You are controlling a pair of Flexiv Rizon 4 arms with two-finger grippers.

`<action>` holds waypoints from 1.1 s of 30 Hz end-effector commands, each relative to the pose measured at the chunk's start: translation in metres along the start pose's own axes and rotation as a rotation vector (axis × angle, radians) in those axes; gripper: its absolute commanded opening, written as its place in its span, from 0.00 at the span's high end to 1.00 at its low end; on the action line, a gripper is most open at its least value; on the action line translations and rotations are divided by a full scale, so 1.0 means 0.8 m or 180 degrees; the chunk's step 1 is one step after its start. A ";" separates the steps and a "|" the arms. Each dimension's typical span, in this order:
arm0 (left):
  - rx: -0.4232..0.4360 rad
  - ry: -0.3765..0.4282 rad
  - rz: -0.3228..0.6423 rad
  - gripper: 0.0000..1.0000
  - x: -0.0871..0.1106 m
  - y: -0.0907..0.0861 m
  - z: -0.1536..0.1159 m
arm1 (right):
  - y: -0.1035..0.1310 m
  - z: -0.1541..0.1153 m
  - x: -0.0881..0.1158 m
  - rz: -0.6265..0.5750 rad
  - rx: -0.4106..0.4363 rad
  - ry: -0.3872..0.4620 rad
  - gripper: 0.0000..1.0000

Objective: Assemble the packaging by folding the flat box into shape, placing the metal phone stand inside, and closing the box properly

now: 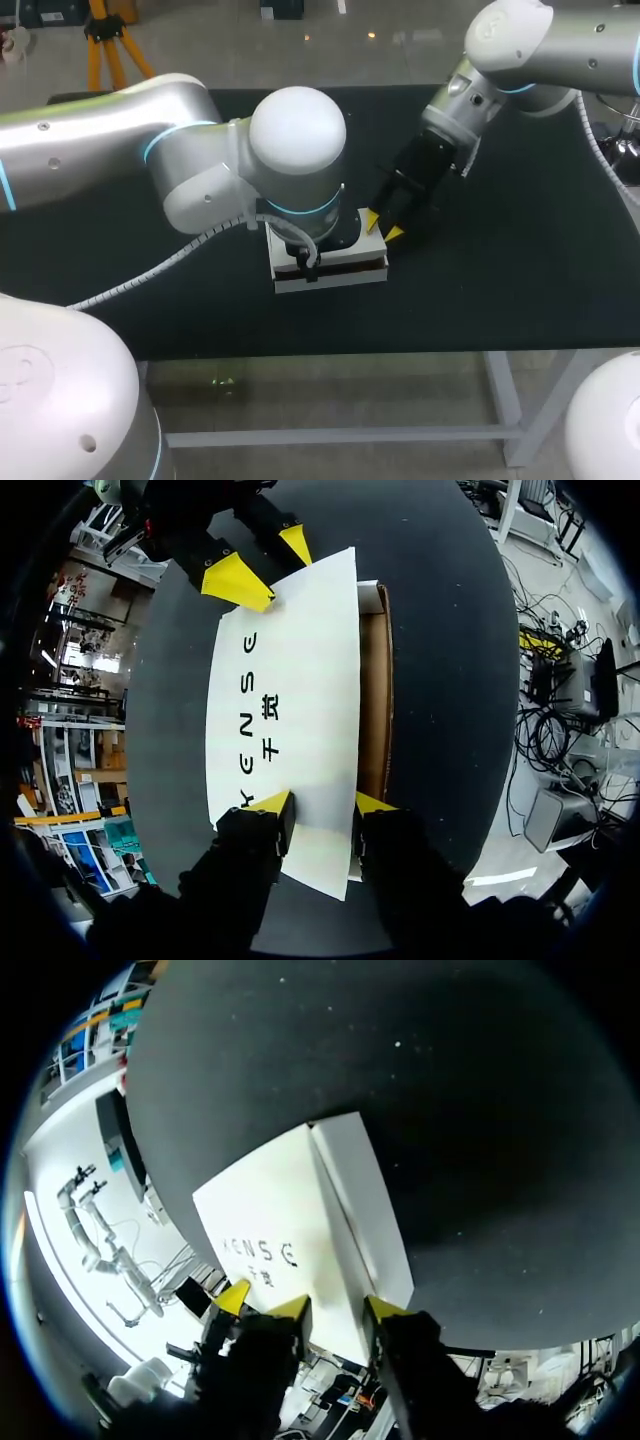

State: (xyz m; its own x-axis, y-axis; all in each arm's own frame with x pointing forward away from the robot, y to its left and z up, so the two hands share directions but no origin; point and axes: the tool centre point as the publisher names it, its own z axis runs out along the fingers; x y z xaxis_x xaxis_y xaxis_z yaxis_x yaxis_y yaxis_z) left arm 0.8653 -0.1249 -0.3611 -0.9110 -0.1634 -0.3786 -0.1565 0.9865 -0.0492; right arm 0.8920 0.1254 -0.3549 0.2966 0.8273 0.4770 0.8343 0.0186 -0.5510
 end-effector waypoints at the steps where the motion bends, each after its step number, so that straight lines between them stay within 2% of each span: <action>1: -0.0007 -0.0004 0.0003 0.64 0.005 0.000 0.005 | 0.002 0.001 0.000 0.0001 0.0019 -0.0005 0.62; 9: -0.0002 0.0018 0.0040 0.62 0.007 0.001 0.007 | -0.002 -0.001 -0.003 0.0009 -0.0006 0.0008 0.62; 16: 0.0013 0.0025 0.0059 0.61 0.008 0.002 0.006 | -0.014 -0.016 -0.004 -0.0020 -0.0153 0.0052 0.64; 18: 0.0013 0.0029 0.0058 0.62 0.008 0.002 0.006 | -0.018 -0.018 -0.004 -0.0038 -0.0187 0.0056 0.70; 20: 0.0014 0.0031 0.0051 0.62 0.008 0.002 0.006 | -0.022 -0.019 -0.003 -0.0062 -0.0206 0.0061 0.87; 22: 0.0015 0.0032 0.0047 0.62 0.008 0.002 0.006 | -0.024 -0.018 -0.002 -0.0079 -0.0219 0.0059 1.00; 33: 0.0017 0.0027 0.0054 0.60 0.011 0.003 0.001 | -0.035 -0.004 0.003 -0.0200 -0.0228 -0.0009 1.00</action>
State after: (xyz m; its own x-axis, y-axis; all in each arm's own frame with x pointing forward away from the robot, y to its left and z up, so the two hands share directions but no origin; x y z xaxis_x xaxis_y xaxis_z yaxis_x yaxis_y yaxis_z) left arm 0.8603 -0.1242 -0.3645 -0.9182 -0.1457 -0.3684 -0.1369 0.9893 -0.0501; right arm 0.8747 0.1227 -0.3347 0.2429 0.8257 0.5092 0.8783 0.0356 -0.4768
